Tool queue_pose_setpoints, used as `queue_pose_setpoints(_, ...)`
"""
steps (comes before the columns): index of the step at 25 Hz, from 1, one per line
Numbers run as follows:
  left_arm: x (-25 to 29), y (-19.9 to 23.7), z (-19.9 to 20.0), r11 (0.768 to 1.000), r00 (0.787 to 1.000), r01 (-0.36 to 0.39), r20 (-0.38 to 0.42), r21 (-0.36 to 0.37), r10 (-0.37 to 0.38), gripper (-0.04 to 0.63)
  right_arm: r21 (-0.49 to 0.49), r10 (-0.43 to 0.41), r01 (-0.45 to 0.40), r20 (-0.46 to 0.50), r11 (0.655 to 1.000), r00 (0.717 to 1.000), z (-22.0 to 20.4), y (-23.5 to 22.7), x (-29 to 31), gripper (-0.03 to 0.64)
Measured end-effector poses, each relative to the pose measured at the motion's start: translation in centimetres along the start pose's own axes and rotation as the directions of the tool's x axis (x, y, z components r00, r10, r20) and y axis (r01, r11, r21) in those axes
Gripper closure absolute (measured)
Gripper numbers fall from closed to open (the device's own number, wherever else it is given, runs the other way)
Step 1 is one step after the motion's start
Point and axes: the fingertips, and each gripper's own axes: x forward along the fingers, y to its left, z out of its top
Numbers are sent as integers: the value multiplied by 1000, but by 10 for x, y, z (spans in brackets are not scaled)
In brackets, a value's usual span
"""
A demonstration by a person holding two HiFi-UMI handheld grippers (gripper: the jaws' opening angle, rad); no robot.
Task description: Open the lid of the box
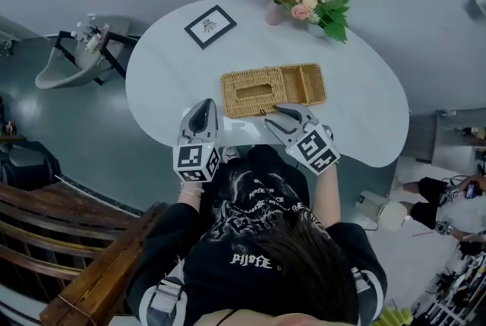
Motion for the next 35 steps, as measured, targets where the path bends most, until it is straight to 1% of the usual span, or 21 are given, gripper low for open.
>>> queue_pose_setpoints(7, 5, -10, 6, 1000, 1000, -15, -14, 7, 15, 571, -95, 94, -103, -95, 990, 991, -4, 3, 13, 448)
queue_pose_setpoints(9, 7, -10, 8, 1000, 1000, -27, -12, 14, 28, 571, -116, 109, -120, -103, 986, 989, -3, 3, 17, 448)
queue_pose_setpoints(12, 6, -10, 7, 999, 999, -51, -9, 2, 51, 571, -144, 134, -152, -128, 978, 983, -8, 7, 21, 448)
queue_pose_setpoints(15, 5, -10, 6, 998, 998, -66, -8, 1, 66, 571, -174, 141, -168, -160, 970, 977, -13, 5, 24, 448)
queue_pose_setpoints(25, -5, -7, -1, 990, 990, -139, 2, -10, 139, 571, -264, 151, -209, -226, 941, 962, -22, 3, 34, 456)
queue_pose_setpoints(28, -8, -6, -3, 988, 988, -153, -2, -11, 153, 571, -285, 145, -211, -234, 935, 961, -23, 3, 37, 473)
queue_pose_setpoints(29, -8, -6, -4, 988, 988, -155, -2, -11, 155, 571, -294, 143, -212, -237, 932, 961, -23, 3, 37, 500)
queue_pose_setpoints(30, -8, -6, -4, 987, 987, -158, -1, -11, 158, 571, -300, 145, -216, -242, 929, 959, -23, 3, 37, 511)
queue_pose_setpoints(33, -8, -4, -3, 986, 986, -168, 1, -4, 168, 571, -308, 162, -243, -266, 920, 950, -25, 3, 38, 516)
queue_pose_setpoints(35, -7, -3, -3, 985, 985, -173, 3, 0, 173, 571, -309, 168, -249, -265, 918, 949, -23, 2, 38, 574)
